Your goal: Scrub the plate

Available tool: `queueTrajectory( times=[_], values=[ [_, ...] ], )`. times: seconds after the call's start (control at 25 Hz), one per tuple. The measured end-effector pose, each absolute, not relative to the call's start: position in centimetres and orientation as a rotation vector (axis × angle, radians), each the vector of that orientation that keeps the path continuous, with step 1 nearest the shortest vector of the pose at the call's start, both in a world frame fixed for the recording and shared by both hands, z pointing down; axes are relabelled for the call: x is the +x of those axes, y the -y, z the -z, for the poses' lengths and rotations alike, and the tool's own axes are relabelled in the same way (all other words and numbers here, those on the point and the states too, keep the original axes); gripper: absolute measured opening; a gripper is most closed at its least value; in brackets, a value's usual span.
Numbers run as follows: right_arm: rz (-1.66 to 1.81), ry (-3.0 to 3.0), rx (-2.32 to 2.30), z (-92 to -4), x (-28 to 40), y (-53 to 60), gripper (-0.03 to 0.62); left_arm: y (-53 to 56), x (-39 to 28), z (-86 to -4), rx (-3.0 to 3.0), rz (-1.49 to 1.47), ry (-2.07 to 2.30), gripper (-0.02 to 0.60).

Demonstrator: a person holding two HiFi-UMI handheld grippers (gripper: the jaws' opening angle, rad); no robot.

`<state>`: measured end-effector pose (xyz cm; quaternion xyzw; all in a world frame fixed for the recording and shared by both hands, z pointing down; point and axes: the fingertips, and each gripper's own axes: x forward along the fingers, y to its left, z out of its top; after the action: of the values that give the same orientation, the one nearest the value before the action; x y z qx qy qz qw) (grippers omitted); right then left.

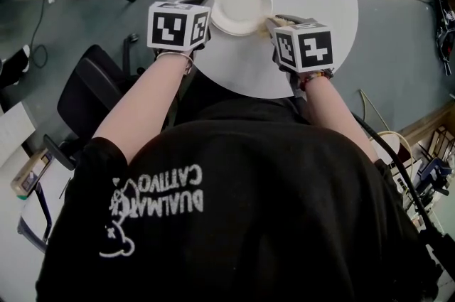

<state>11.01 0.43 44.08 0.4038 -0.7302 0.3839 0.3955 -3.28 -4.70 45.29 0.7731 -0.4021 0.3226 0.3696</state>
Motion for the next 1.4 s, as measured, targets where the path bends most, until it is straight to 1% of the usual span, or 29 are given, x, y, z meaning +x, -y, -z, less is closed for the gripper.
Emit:
queueTrajectory(
  times=[0.12, 0.36, 0.48, 0.6, 0.68, 0.72, 0.76, 0.84, 0.88, 0.92, 1.12, 1.4],
  values=[
    [-0.944, 1.817, 1.084, -44.2, 13.7, -0.2, 0.087, 4.6, -3.2, -45.4, 1.95, -0.825, 1.044, 0.046],
    [-1.125, 1.877, 1.224, -42.9, 17.0, -0.2, 0.091, 4.1, -2.7, -45.1, 1.915, -0.815, 1.052, 0.051],
    [-1.144, 1.898, 1.235, -42.5, 18.2, -0.9, 0.091, 3.7, -2.0, -44.4, 1.905, -0.761, 1.051, 0.147],
    [-1.186, 1.969, 1.25, -41.3, 19.3, -1.3, 0.092, 3.2, -0.9, -43.0, 1.904, -0.675, 1.061, 0.189],
    [-1.227, 2.042, 1.272, -40.1, 19.5, -1.0, 0.092, 3.2, -0.6, -41.4, 1.921, -0.611, 1.105, 0.193],
    [-1.241, 2.079, 1.285, -39.5, 19.5, -0.7, 0.092, 3.3, -0.5, -40.3, 1.94, -0.578, 1.126, 0.19],
    [-1.249, 2.114, 1.3, -38.8, 19.4, -0.2, 0.092, 3.4, -0.3, -39.2, 1.965, -0.547, 1.14, 0.162],
    [-1.246, 2.175, 1.322, -37.3, 19.0, 0.7, 0.092, 3.4, 0.1, -36.6, 2.019, -0.478, 1.149, 0.092],
    [-1.237, 2.205, 1.329, -36.4, 18.8, 1.1, 0.092, 3.2, 0.3, -35.2, 2.04, -0.428, 1.148, 0.039],
    [-1.222, 2.236, 1.333, -35.3, 18.6, 1.3, 0.092, 3.1, 0.6, -33.8, 2.055, -0.364, 1.145, 0.003],
    [-1.051, 2.4, 1.326, -28.8, 17.9, 2.4, 0.091, 1.9, 2.5, -26.6, 2.139, -0.067, 1.086, 0.002],
    [-0.769, 2.494, 1.361, -21.9, 16.6, 0.9, 0.085, -1.3, 2.2, -21.5, 2.236, 0.054, 1.046, 0.002]
  ],
)
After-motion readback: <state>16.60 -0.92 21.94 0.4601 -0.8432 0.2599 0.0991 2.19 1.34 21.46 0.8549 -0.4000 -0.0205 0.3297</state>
